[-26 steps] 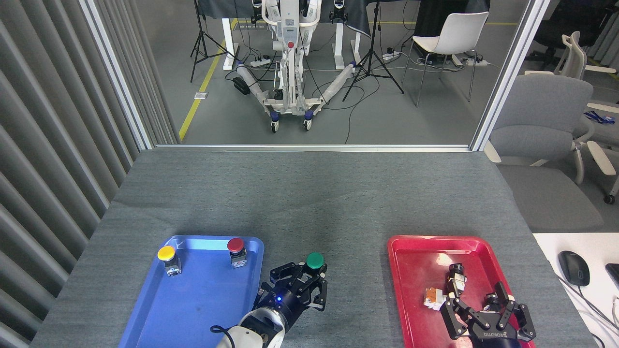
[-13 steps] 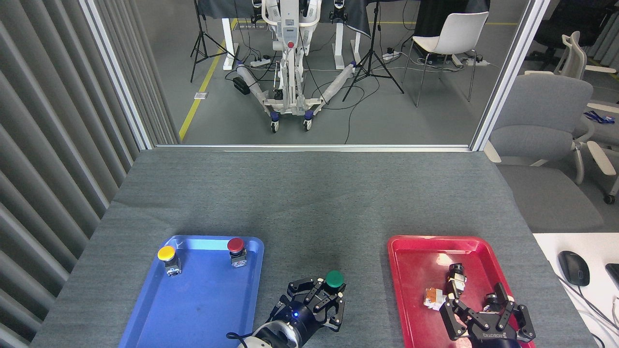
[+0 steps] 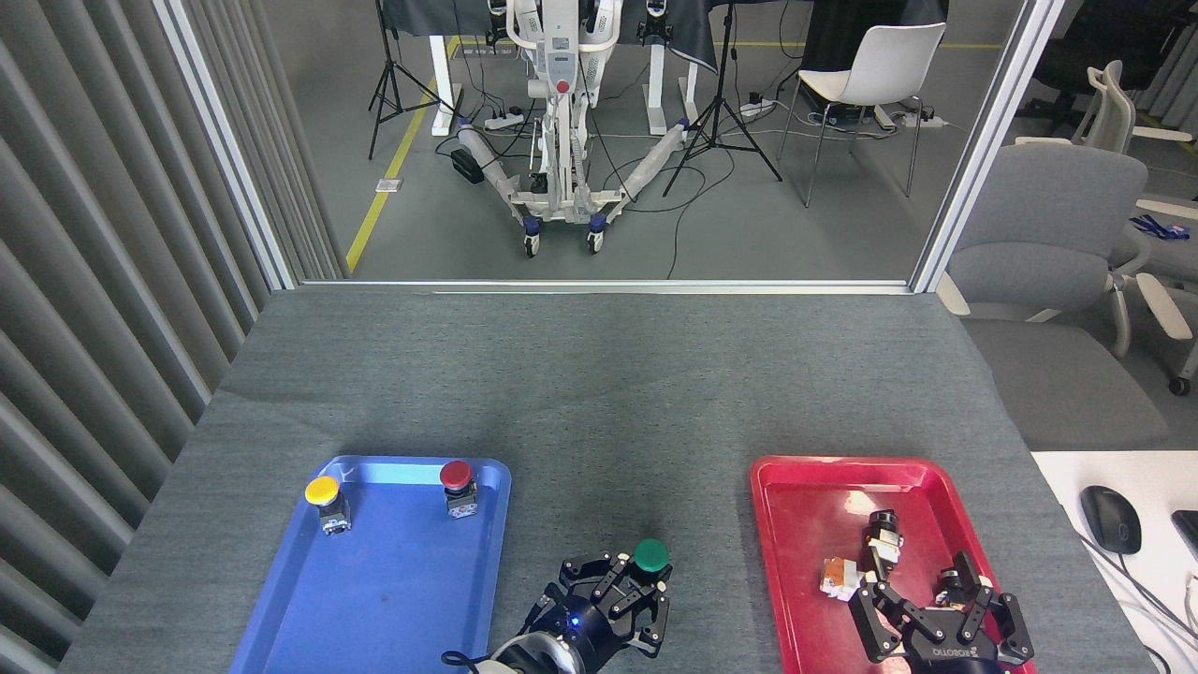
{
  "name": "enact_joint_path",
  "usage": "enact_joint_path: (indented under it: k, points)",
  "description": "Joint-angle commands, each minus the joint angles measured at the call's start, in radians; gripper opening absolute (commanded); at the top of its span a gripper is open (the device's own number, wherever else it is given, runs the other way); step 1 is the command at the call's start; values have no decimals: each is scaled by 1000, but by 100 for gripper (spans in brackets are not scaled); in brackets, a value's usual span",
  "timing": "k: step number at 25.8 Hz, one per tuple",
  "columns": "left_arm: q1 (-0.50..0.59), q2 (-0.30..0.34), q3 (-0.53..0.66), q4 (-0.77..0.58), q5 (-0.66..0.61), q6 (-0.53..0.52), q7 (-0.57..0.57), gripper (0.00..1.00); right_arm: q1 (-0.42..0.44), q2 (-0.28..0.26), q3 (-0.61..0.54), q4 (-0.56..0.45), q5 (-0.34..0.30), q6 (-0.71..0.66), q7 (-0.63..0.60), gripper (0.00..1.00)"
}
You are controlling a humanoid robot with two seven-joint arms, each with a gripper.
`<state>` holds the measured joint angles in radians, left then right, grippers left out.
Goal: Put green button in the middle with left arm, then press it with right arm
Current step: 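Lower the green button onto the table and open the left gripper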
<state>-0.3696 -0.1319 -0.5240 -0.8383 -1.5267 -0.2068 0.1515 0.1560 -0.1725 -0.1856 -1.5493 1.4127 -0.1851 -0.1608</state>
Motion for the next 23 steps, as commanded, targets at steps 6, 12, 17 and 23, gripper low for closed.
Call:
enact_joint_path:
  k: [6,12,17,23]
  points:
    - [4,2,-5,1,3,-11,112,95,0,1,0,0,-1,-2,0,100]
    - [11,5,-4,-8,11,-39,117,99,5,2,2,0,-1,-2,0,100]
    - [44,6,-2,-62,13,-34,115,99,8,1,0,0,-1,-2,0,100]
    - [162,80,25,-289,16,-5,112,98,10,4,0,0,-1,0,1,100]
